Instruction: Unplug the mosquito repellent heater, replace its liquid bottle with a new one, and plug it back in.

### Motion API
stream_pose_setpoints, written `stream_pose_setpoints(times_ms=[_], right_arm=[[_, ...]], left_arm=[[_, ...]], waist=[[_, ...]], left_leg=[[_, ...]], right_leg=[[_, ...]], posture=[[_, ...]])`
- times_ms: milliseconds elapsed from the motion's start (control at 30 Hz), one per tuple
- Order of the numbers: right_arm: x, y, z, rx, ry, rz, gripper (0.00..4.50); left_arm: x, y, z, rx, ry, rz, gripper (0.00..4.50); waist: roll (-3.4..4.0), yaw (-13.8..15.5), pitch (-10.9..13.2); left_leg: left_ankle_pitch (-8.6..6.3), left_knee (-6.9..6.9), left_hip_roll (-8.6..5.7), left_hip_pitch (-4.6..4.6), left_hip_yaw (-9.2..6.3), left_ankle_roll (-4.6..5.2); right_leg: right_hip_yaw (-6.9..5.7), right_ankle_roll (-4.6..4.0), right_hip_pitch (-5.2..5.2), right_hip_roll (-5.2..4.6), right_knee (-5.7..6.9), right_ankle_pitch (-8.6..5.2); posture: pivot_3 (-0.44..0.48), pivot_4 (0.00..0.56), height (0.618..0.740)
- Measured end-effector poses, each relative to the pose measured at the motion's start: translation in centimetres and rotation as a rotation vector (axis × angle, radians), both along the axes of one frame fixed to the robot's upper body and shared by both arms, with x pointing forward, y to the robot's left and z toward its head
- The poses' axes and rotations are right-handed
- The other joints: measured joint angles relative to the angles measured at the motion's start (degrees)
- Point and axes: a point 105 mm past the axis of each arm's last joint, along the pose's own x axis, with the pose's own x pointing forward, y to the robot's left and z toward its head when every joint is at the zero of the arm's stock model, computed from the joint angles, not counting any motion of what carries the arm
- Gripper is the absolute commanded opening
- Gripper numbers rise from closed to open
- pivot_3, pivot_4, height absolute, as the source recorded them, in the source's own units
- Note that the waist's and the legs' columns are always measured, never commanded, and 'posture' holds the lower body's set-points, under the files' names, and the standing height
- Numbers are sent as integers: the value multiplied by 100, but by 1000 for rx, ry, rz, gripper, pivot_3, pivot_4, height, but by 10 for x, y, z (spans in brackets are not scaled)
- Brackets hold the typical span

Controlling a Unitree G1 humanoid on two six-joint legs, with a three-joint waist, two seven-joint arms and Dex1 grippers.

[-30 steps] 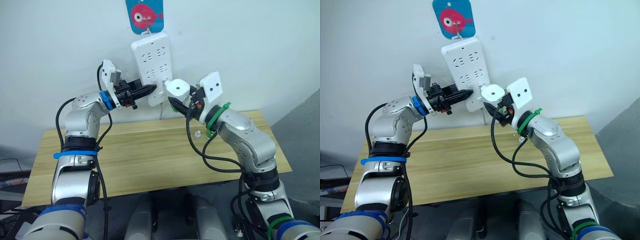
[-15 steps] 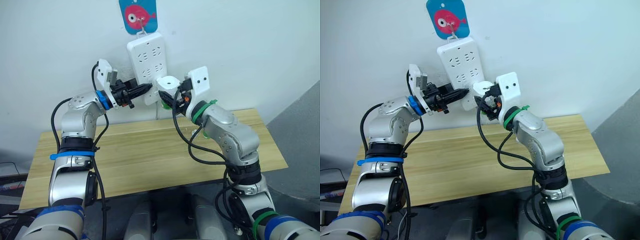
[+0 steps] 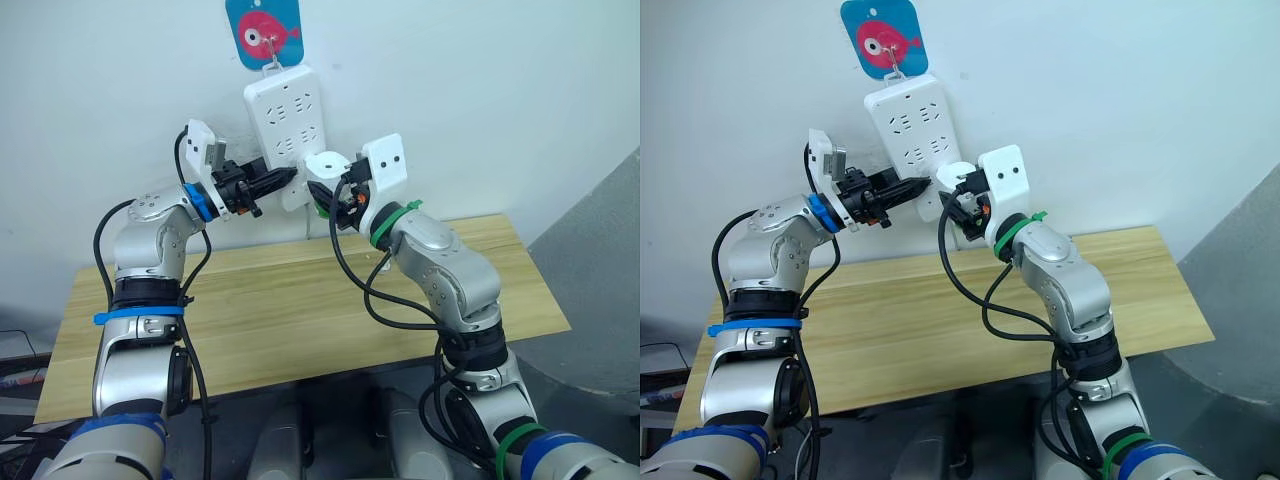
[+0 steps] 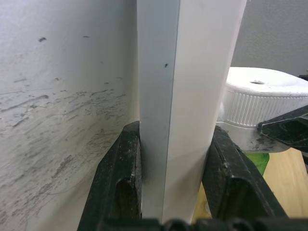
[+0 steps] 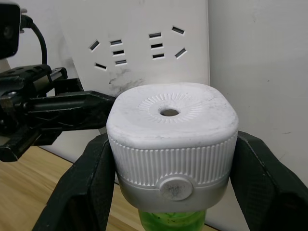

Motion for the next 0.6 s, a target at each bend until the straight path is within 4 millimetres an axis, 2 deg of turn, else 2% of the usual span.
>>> stream_pose_setpoints(times_ms=[33, 100, 133, 233, 300, 367, 467, 533, 600], right_arm=[[0, -1, 0, -5, -3, 2, 3694], [0, -2, 0, -16, -7, 7, 4360], [0, -3, -1, -30, -12, 13, 4500], [-8, -10, -5, -84, -36, 49, 4500], [-13, -25, -16, -132, -23, 60, 4500], [-22, -42, -34, -184, 14, 84, 4500], [-40, -77, -73, -271, 128, 117, 4500], [-46, -91, -87, -270, 181, 123, 4500], [-50, -102, -93, -291, 181, 131, 4500]], left_arm=[[0, 0, 0, 3, -5, 1, 1305], [-2, -9, 1, -8, -18, -38, 2048], [-4, -13, -2, 6, -14, -58, 2321], [-6, -8, -13, 38, 2, -58, 3273], [-9, 8, -24, 68, 25, -16, 3978], [-18, 25, -38, 100, 44, 33, 4478], [-40, 56, -75, 143, 123, 136, 4478], [-58, 64, -97, 154, 181, 175, 4478], [-79, 67, -115, 166, 221, 205, 4478]], waist=[[0, 0, 0], [-1, 21, -2], [-5, 49, -4], [-6, 75, -4], [-6, 89, -4], [-6, 101, -4], [-6, 112, -3], [-7, 122, -1], [-8, 144, 2]], left_leg=[[0, -1, 0, 0, 0, 0], [-1, -8, -6, 0, -5, 1], [-1, -15, -8, -2, -9, 1], [-3, -27, -12, -3, -10, 4], [-11, -35, -13, -3, -9, 15], [-15, -44, -11, -3, -9, 21], [-18, -55, -3, -9, -6, 23], [-18, -52, 1, -9, -2, 23], [-17, -50, 3, -8, -2, 20]], right_leg=[[0, -1, 0, 0, 0, 1], [-4, -6, 1, -2, -1, 4], [-7, -11, 1, -3, -6, 6], [-5, -12, 0, -3, -12, 7], [-6, -11, 0, -4, -17, 6], [-8, -12, 1, -6, -40, 3], [-14, -12, 6, -10, -81, 3], [-10, -12, 9, -23, -83, 3], [-6, 12, 9, -28, -89, -16]], posture=[[-140, 243, 740], [-142, 238, 740], [-143, 239, 740], [-144, 239, 740], [-127, 241, 740], [-119, 244, 740], [-89, 260, 740], [-74, 266, 740], [-59, 274, 740]])
